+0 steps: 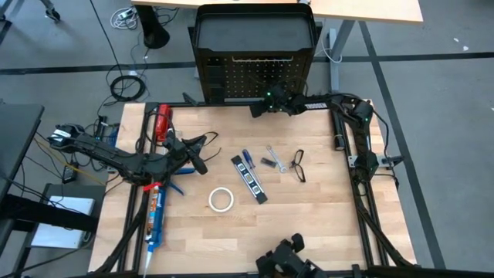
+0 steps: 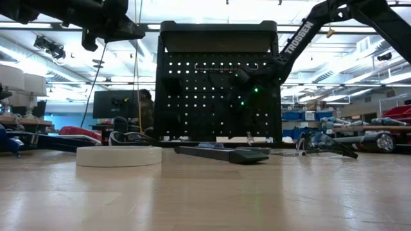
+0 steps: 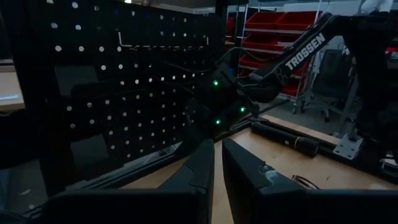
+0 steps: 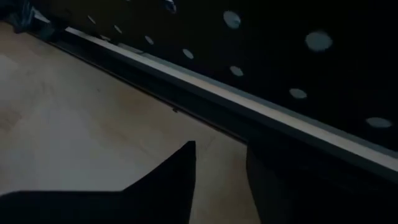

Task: Hang tools onto peg board
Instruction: Unhang the wrench from the black pegboard

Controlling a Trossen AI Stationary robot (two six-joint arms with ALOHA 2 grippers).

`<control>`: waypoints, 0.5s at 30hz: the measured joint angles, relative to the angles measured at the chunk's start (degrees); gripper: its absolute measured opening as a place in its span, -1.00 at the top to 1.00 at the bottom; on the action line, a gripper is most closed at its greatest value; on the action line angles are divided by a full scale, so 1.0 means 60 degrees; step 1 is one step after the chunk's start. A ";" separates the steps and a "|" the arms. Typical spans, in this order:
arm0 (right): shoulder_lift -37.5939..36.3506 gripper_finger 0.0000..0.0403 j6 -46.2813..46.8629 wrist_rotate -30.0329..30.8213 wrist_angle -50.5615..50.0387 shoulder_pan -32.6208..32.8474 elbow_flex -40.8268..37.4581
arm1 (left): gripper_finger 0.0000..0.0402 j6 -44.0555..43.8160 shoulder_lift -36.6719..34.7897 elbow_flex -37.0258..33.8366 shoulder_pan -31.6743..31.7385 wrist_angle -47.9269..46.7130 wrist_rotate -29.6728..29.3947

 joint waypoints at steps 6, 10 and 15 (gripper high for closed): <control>-0.0321 0.10 -0.0157 0.0041 -0.0614 -0.0033 -0.0005 | 0.82 0.0472 -0.0043 0.0000 0.0000 0.0241 0.0033; -0.0359 0.09 -0.0175 0.0319 -0.1020 0.0098 -0.0026 | 0.82 0.0743 -0.0046 0.0000 0.0000 0.0426 0.0034; -0.0385 0.14 -0.0224 0.0382 -0.1326 0.0159 -0.0029 | 0.82 0.0740 -0.0042 0.0000 0.0000 0.0396 0.0032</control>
